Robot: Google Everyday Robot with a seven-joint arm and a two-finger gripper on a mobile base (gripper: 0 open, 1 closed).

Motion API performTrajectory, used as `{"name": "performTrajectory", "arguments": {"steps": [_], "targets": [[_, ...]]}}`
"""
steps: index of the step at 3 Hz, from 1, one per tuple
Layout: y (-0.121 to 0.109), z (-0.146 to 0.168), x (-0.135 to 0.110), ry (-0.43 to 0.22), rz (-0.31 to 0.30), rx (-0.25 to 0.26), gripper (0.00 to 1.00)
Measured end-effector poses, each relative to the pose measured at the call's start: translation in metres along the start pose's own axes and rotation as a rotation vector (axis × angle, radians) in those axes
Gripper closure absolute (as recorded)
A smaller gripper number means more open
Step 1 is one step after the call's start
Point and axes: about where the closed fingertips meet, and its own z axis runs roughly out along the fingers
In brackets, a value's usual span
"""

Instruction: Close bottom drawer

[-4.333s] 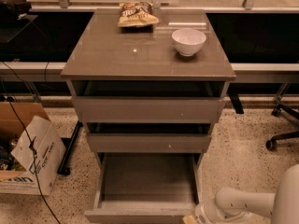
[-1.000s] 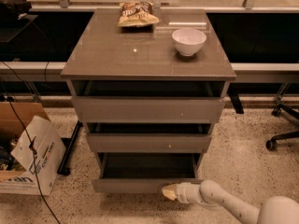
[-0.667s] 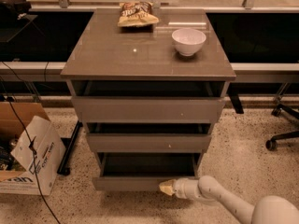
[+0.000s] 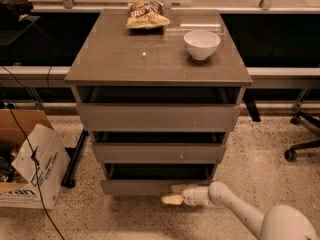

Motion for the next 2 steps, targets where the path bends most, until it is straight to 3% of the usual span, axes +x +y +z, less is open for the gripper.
{"name": "performTrajectory", "arguments": {"steps": [2], "targets": [[0.0005, 0.0006, 0.0003, 0.000, 0.000, -0.001, 0.00]]}}
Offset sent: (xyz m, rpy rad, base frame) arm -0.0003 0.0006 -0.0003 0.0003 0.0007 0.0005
